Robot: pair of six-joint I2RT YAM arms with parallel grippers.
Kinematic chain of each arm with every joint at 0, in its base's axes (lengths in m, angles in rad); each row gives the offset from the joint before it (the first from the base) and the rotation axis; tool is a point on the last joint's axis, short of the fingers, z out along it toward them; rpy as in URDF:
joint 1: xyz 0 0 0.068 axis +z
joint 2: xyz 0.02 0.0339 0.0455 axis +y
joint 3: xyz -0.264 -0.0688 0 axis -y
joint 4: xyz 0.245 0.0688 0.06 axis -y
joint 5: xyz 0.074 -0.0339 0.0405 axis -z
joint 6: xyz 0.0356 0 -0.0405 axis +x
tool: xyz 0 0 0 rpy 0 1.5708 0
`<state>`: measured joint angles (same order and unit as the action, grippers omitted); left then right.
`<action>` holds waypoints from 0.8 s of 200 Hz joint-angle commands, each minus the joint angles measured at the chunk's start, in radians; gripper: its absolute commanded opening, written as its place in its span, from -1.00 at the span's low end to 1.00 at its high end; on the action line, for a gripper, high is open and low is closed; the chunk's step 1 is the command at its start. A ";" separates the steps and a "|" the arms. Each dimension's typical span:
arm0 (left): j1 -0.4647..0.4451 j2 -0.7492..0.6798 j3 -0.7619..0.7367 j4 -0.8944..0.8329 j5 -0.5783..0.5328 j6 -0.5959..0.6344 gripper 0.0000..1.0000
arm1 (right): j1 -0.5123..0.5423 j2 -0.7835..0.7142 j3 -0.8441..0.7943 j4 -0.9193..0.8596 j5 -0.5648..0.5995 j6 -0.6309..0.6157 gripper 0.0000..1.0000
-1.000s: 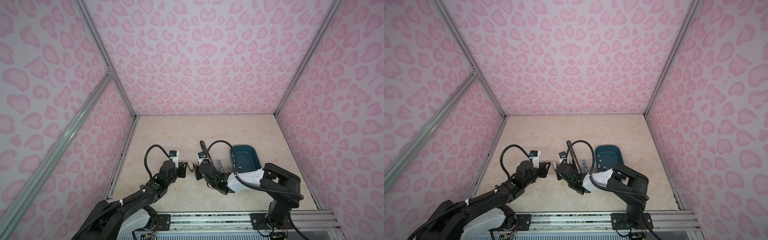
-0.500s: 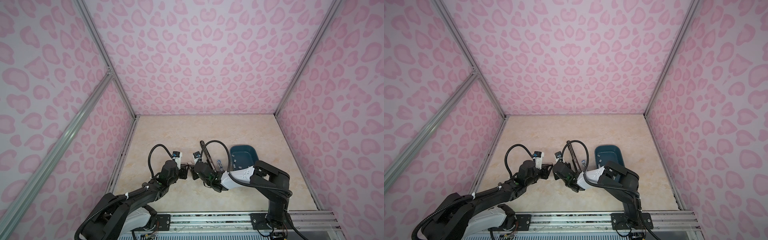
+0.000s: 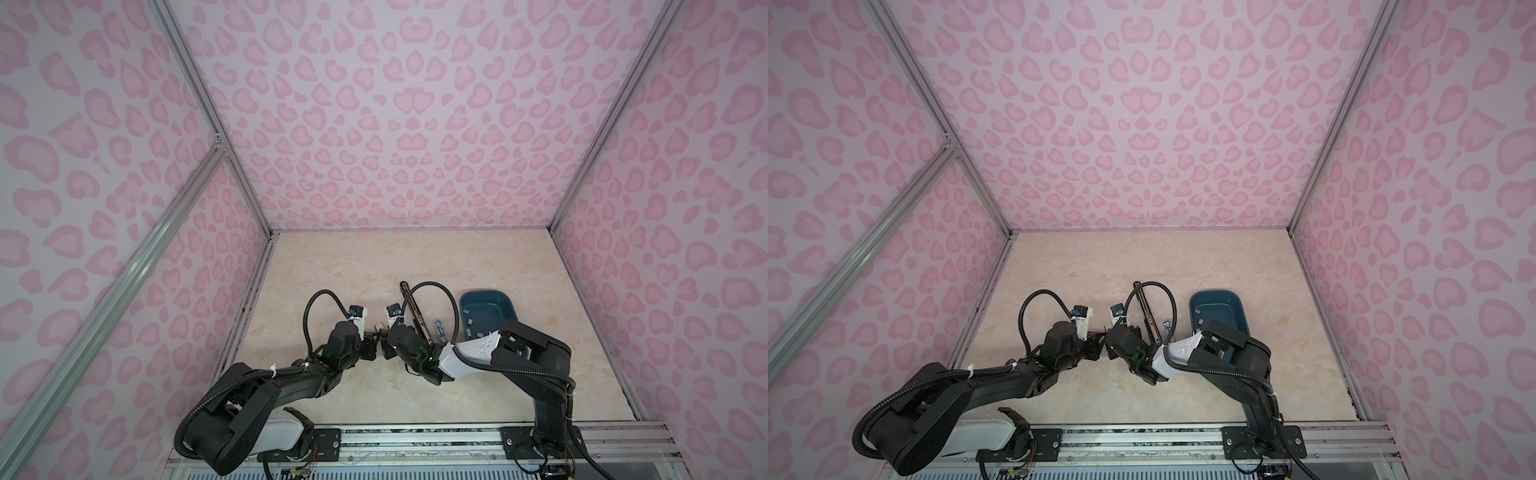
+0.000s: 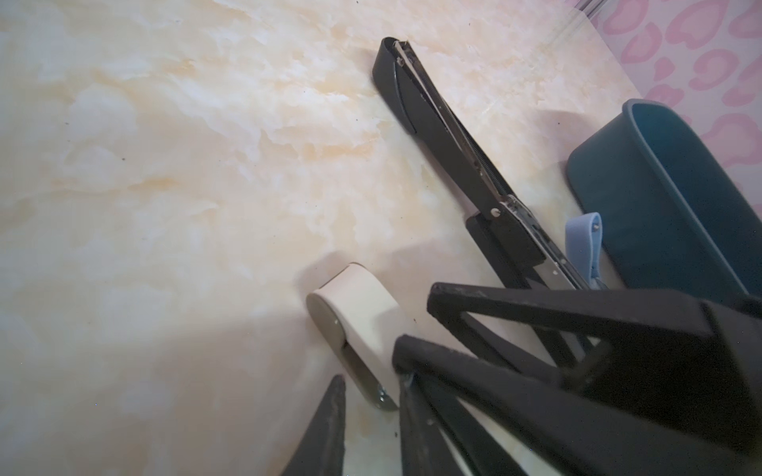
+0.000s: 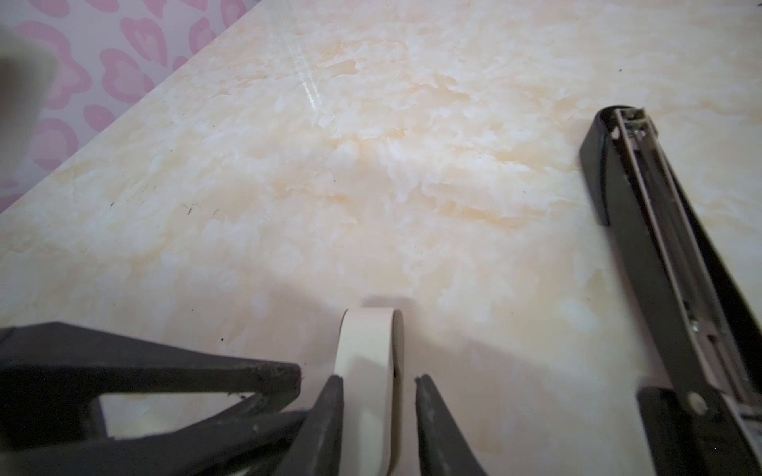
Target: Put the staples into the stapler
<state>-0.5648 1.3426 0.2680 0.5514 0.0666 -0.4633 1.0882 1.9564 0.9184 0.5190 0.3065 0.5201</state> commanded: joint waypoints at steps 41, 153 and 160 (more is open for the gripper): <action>0.000 0.060 -0.015 0.104 0.004 -0.018 -0.52 | 0.017 0.039 -0.028 -0.055 0.000 0.025 -0.41; 0.000 0.074 -0.019 0.115 -0.022 -0.018 -0.53 | 0.029 0.057 -0.044 -0.052 0.021 0.048 -0.41; 0.000 0.069 -0.019 0.111 -0.028 -0.017 -0.54 | 0.030 0.040 -0.046 -0.052 0.020 0.041 -0.35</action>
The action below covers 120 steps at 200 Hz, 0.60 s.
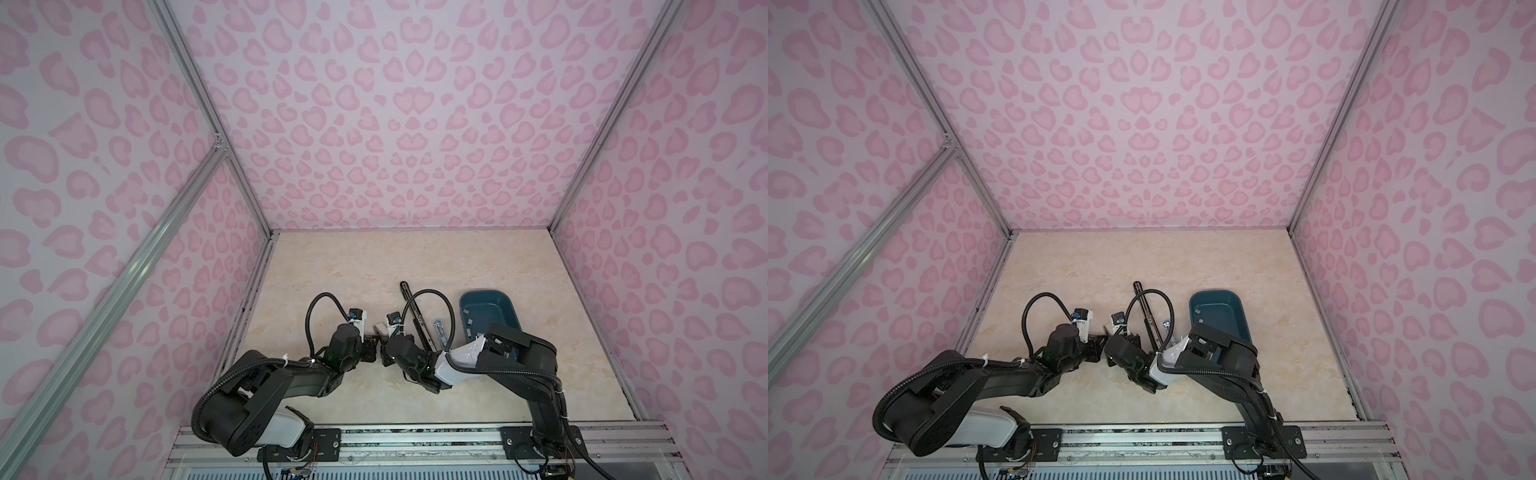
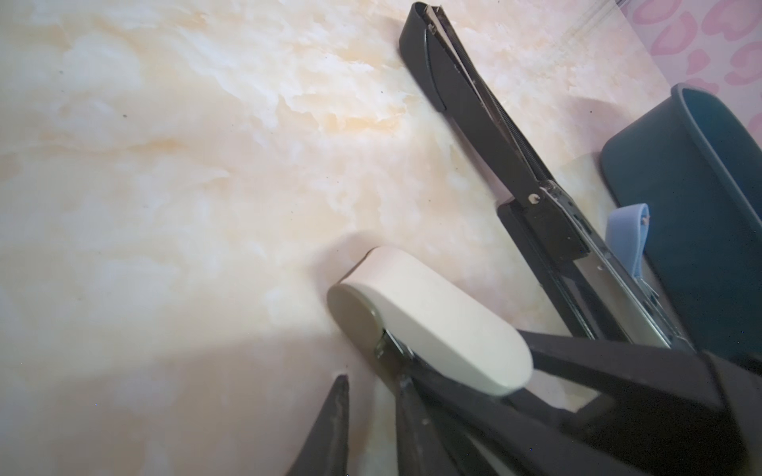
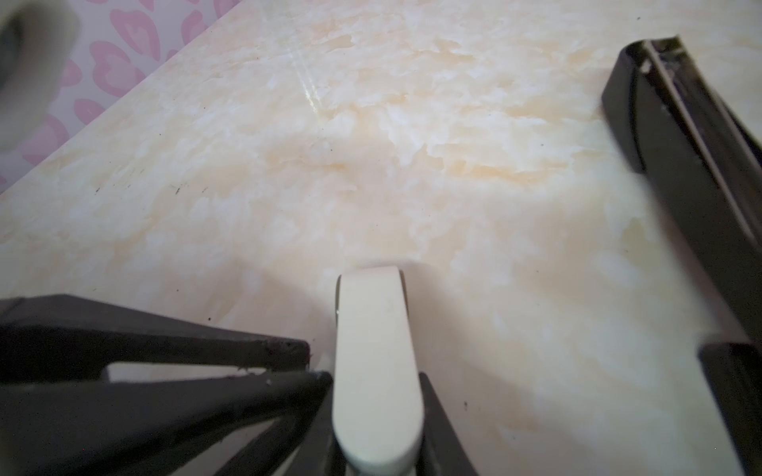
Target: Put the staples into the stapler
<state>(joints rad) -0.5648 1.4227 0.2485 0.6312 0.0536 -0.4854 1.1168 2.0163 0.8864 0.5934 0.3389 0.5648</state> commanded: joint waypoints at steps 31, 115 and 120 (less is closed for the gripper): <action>0.003 -0.053 -0.002 -0.004 -0.039 0.011 -0.53 | 0.005 -0.090 -0.033 -0.131 -0.011 -0.028 -0.13; 0.052 -0.234 0.023 -0.147 -0.083 0.011 -0.48 | -0.013 -0.175 0.002 -0.149 -0.009 -0.118 -0.18; 0.056 -0.237 0.027 -0.148 -0.080 0.012 -0.48 | -0.017 -0.166 0.011 -0.150 -0.010 -0.125 -0.21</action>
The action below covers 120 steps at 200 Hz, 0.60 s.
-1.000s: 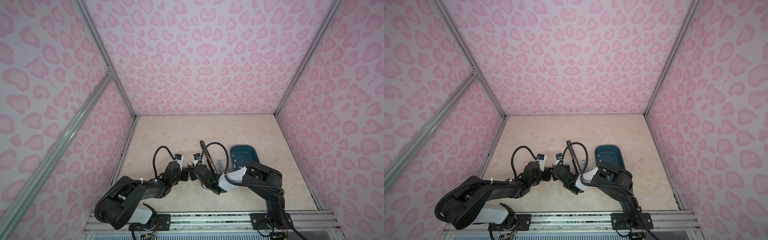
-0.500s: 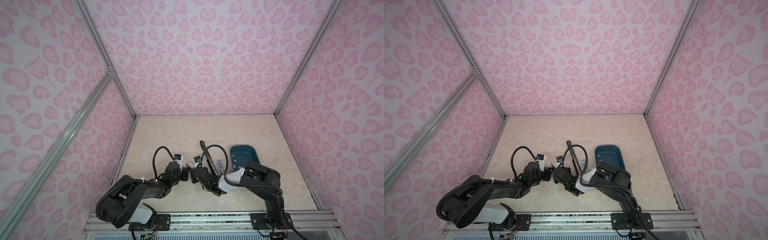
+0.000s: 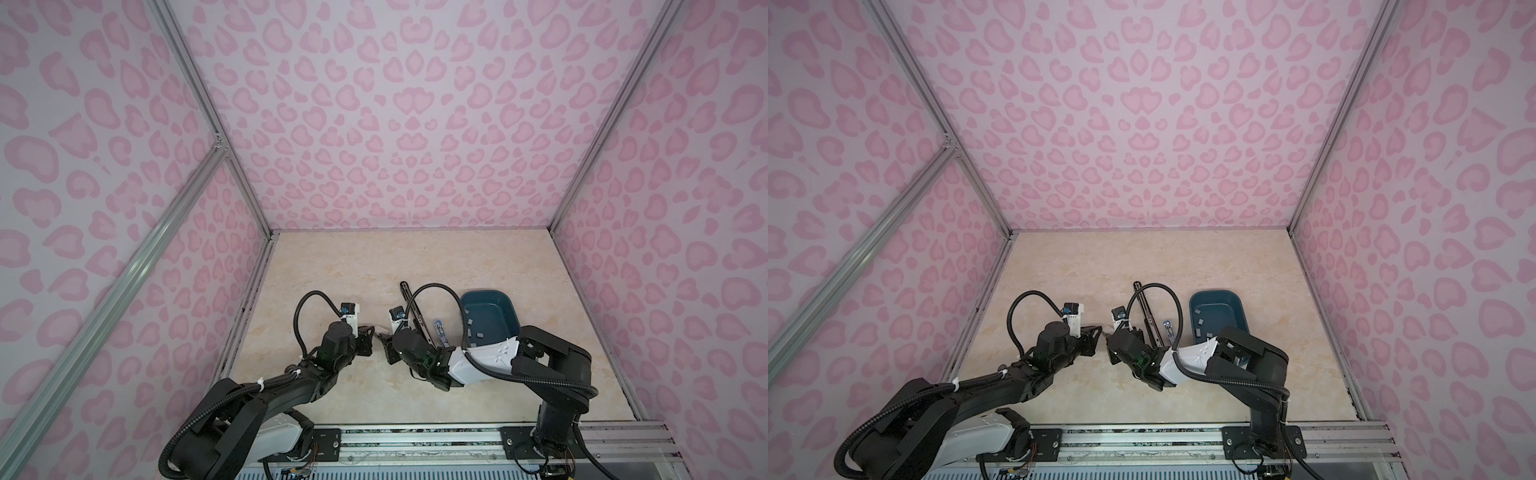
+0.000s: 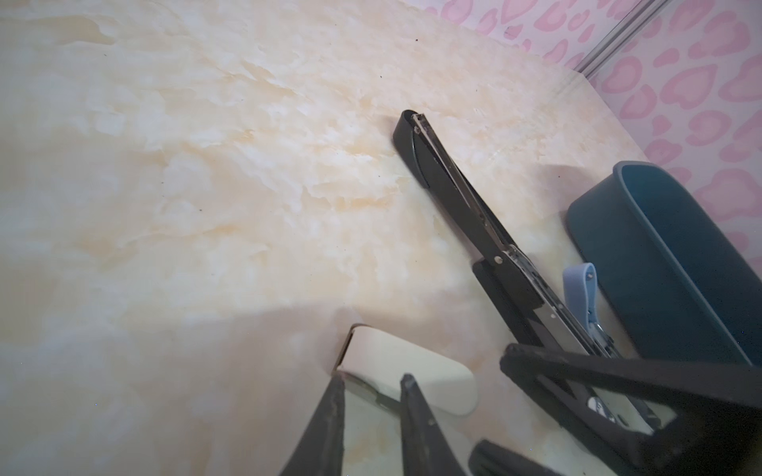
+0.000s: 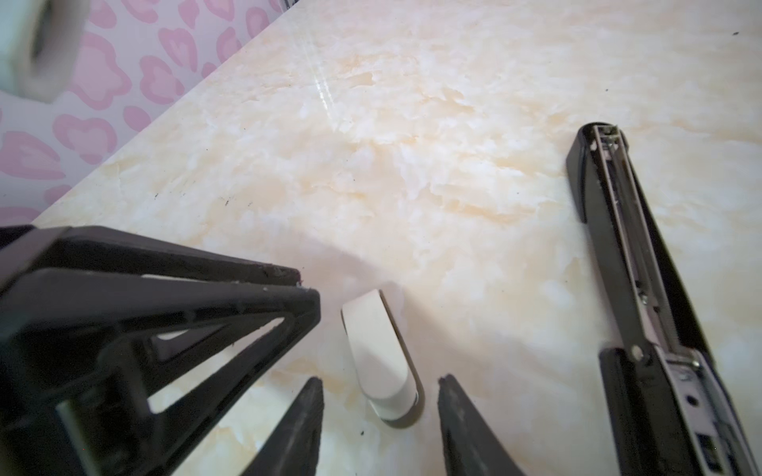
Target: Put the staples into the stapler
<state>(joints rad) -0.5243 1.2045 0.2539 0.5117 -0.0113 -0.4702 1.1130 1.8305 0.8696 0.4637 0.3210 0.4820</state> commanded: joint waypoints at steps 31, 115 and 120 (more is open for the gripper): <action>0.023 -0.009 0.042 -0.033 0.009 0.005 -0.49 | -0.020 0.085 0.083 -0.021 -0.002 -0.078 -0.32; 0.023 0.063 0.036 0.041 0.101 0.013 -0.52 | -0.017 0.175 0.096 0.016 0.004 -0.071 -0.41; 0.023 0.069 0.034 0.047 0.105 0.013 -0.53 | -0.018 0.177 0.094 0.018 0.004 -0.069 -0.42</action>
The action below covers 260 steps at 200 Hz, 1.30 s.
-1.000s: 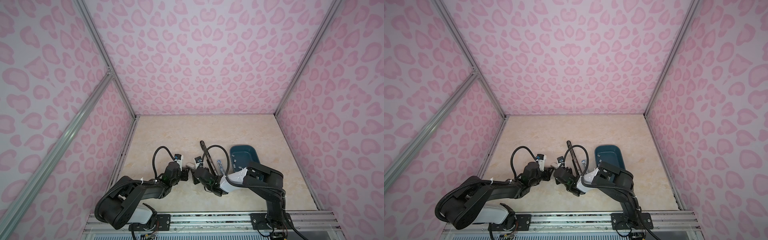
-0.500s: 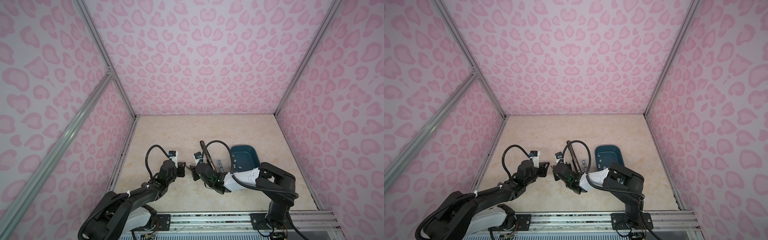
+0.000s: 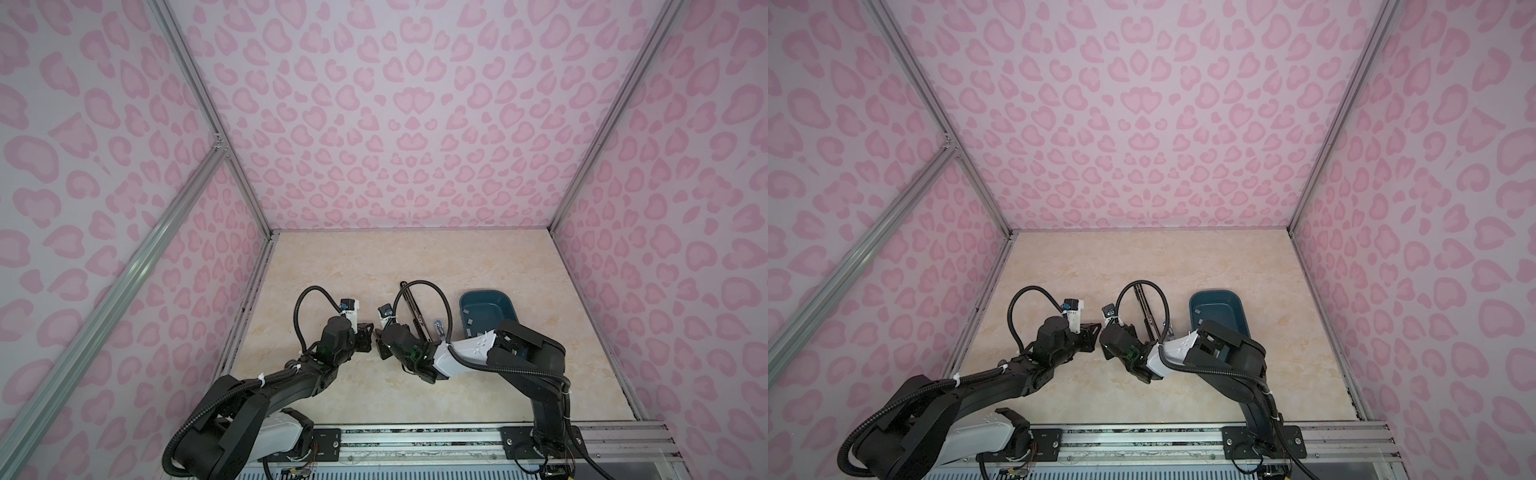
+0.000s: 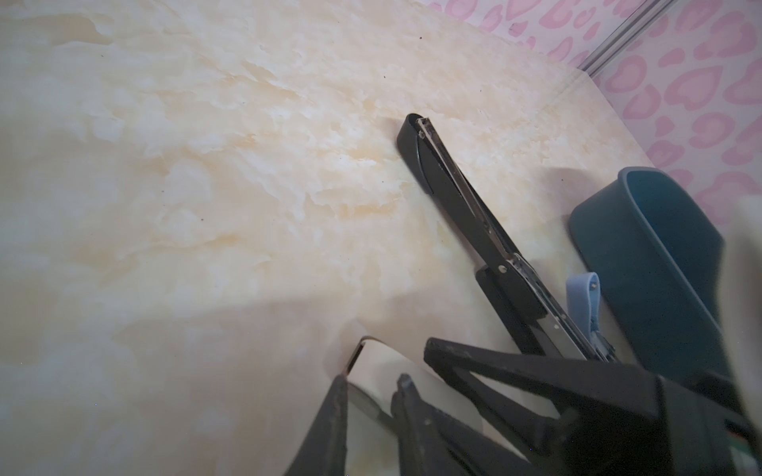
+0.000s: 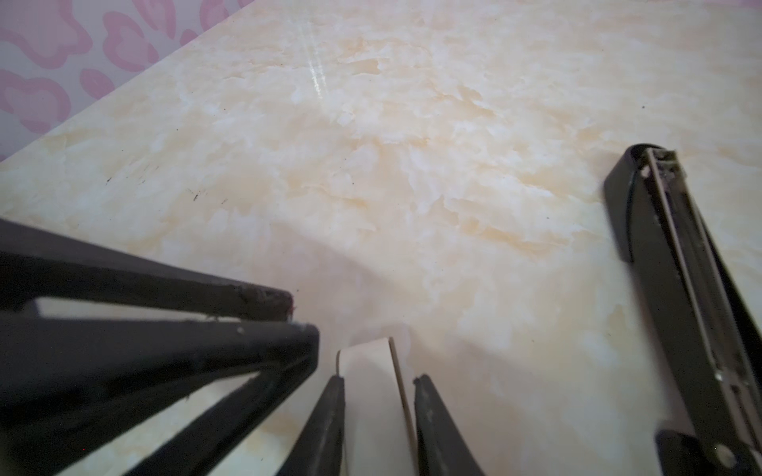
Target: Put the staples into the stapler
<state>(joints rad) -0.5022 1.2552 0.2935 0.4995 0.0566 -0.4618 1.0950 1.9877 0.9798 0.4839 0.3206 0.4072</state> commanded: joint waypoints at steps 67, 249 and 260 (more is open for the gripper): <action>0.001 0.146 -0.046 0.198 0.060 -0.023 -0.57 | 0.034 0.101 -0.056 0.075 0.047 0.040 -0.46; 0.105 0.032 0.039 0.012 0.023 -0.018 -0.53 | -0.001 -0.055 -0.048 0.073 -0.022 -0.074 -0.59; 0.106 0.039 0.046 0.010 0.038 -0.014 -0.54 | -0.001 -0.039 -0.038 0.074 -0.042 -0.081 -0.61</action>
<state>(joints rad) -0.4019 1.2968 0.3191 0.5175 0.0559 -0.4744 1.0931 1.9186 0.9215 0.5640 0.3397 0.3542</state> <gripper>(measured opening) 0.233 0.197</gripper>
